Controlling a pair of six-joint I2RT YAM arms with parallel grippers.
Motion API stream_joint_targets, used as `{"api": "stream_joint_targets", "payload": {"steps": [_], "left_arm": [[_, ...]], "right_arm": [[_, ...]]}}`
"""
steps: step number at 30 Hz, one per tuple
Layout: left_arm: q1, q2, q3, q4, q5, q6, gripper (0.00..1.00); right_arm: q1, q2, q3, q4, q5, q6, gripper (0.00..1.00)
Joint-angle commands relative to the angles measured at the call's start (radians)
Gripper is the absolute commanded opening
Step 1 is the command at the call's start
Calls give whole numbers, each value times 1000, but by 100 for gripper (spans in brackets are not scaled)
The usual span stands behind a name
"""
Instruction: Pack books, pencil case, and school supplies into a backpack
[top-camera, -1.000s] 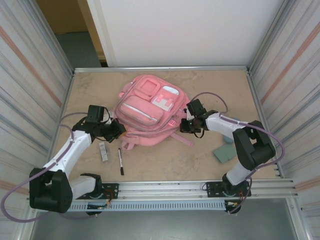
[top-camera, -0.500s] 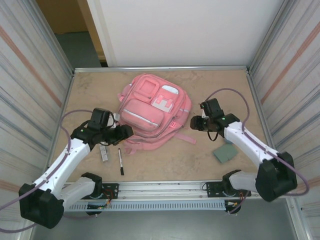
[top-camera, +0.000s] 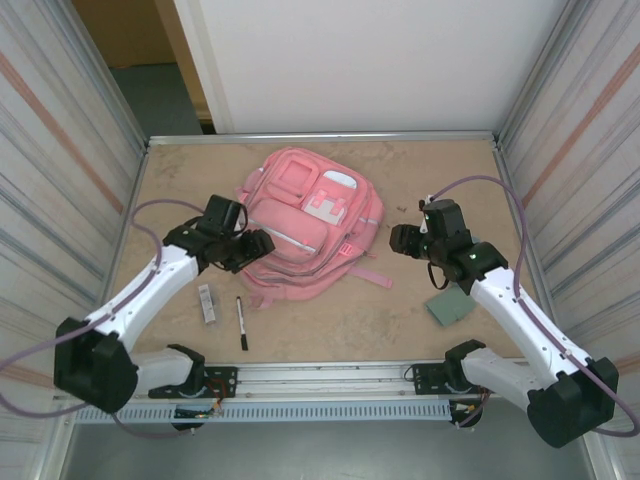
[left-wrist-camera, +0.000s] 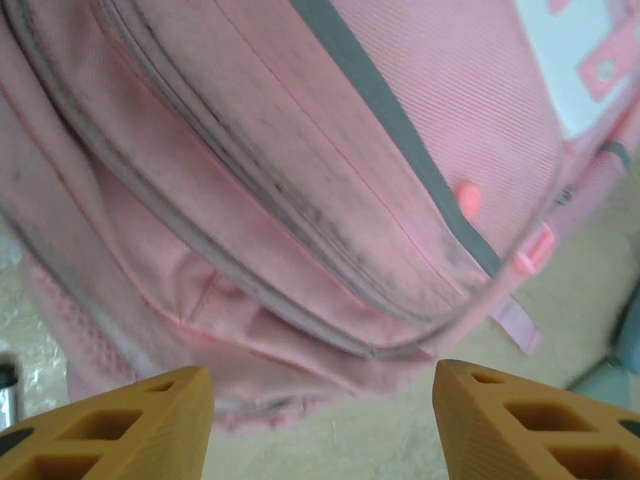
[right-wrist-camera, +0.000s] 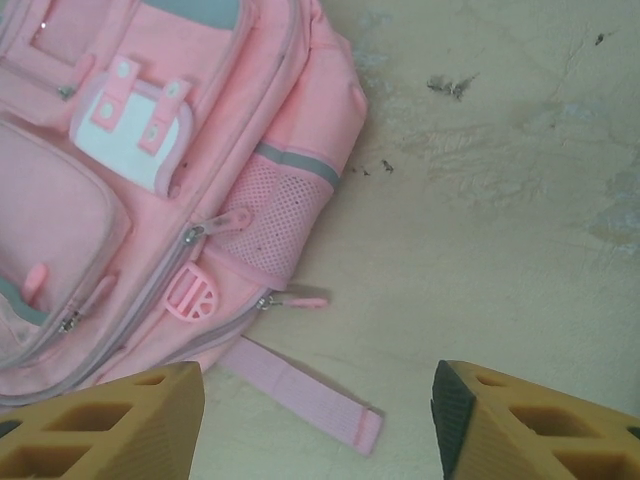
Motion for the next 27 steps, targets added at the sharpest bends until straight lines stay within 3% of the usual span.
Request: {"api": "stream_joint_targets", "payload": {"steps": [1,6,9,11,16,21,24,27], "left_arm": [[6,75,-2,64,-54,-67,61],[14,192,19,153,-66,-76,62],[22,243,65,168,-74,-51,60],[22,269,99,153,-77,-34,58],[23,307,109,176,-35,-54,49],[34,349,77,235,-25,-126,47],[46,343,50,292,28,-174,37],[49,289,67,268,48,-178,20]], "right_arm": [[2,4,56,-35,-1,-55,62],[3,13,40,41,-49,-90,67],[2,79,-11,155,-222,-245,67],[4,141,14,140,-272,-299,66],[2,238,55,189,-289,-325,65],[1,307,58,253,-258,-368,66],[-9,391,80,269,-248,-398,67],[-27,483,139,228,-279,-437,67]]}}
